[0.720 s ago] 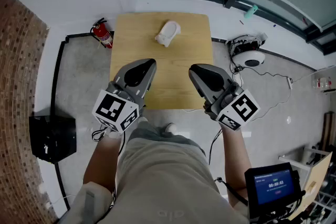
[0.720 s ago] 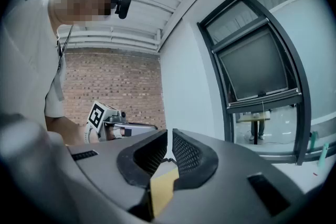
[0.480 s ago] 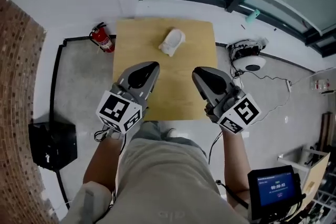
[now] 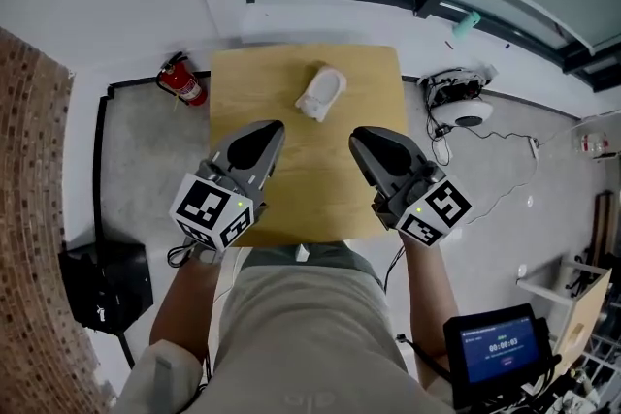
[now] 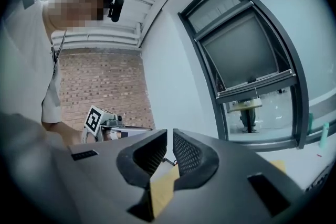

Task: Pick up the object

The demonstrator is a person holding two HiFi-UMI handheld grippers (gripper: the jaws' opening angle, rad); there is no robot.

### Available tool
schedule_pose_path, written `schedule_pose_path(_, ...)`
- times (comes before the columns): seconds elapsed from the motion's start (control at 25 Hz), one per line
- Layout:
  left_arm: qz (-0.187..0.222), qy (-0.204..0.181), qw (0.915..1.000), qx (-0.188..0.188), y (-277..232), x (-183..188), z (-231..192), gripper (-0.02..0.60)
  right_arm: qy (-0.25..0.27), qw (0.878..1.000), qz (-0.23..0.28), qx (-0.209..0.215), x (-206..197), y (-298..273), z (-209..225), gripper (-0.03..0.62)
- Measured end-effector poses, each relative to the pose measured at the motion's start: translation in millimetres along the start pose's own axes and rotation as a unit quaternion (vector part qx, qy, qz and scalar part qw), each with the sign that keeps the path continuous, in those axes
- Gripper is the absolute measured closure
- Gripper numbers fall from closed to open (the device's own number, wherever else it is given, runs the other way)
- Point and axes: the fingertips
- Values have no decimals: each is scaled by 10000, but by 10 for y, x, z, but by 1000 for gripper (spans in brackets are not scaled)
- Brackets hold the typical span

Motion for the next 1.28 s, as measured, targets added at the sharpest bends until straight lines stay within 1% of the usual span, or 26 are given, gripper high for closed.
schedule_pose_path(0.16, -225, 206, 9993, 196, -194, -172, -186, 577, -473, 9988, -50, -141, -204, -127, 471, 575)
schedule_pose_path(0.28, -407, 363, 9975, 457, -184, -250, -260, 577, -941, 9943, -224, -450, -491, -129, 809, 506)
schedule_pose_path(0.36, -568, 399, 9955, 639, -174, -295, -281, 575, -1395, 9874, -366, -658, -776, -119, 1053, 454)
schedule_pose_path(0.44, -719, 420, 9935, 778, -237, -389, -346, 575, -1921, 9763, -490, -870, -1187, -159, 1400, 420)
schedule_pose_path(0.56, -881, 522, 9903, 936, -363, -542, -466, 575, -2691, 9538, -710, -1133, -1837, -310, 1886, 388)
schedule_pose_path(0.68, -977, 518, 9879, 1083, -437, -567, -518, 574, -3159, 9357, -982, -1226, -2324, -463, 2130, 372)
schedule_pose_path(0.8, -1056, 506, 9862, 1170, -467, -600, -551, 574, -3531, 9189, -1105, -1371, -2630, -586, 2274, 364)
schedule_pose_path(0.88, -1137, 496, 9848, 1218, -512, -657, -607, 574, -3698, 9108, -1179, -1403, -2783, -709, 2352, 362)
schedule_pose_path(1.04, -1209, 565, 9824, 1311, -681, -764, -709, 574, -3806, 9017, -1372, -1523, -2995, -919, 2556, 350)
schedule_pose_path(1.28, -1210, 573, 9810, 1401, -748, -720, -720, 574, -3904, 8983, -1370, -1478, -2962, -1145, 2601, 349)
Point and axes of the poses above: the fingertips, and each gripper's own axes: y backward along the fingers, z to its right, x out of its top, and after that the axes turned 3 degrees about z, right-handed
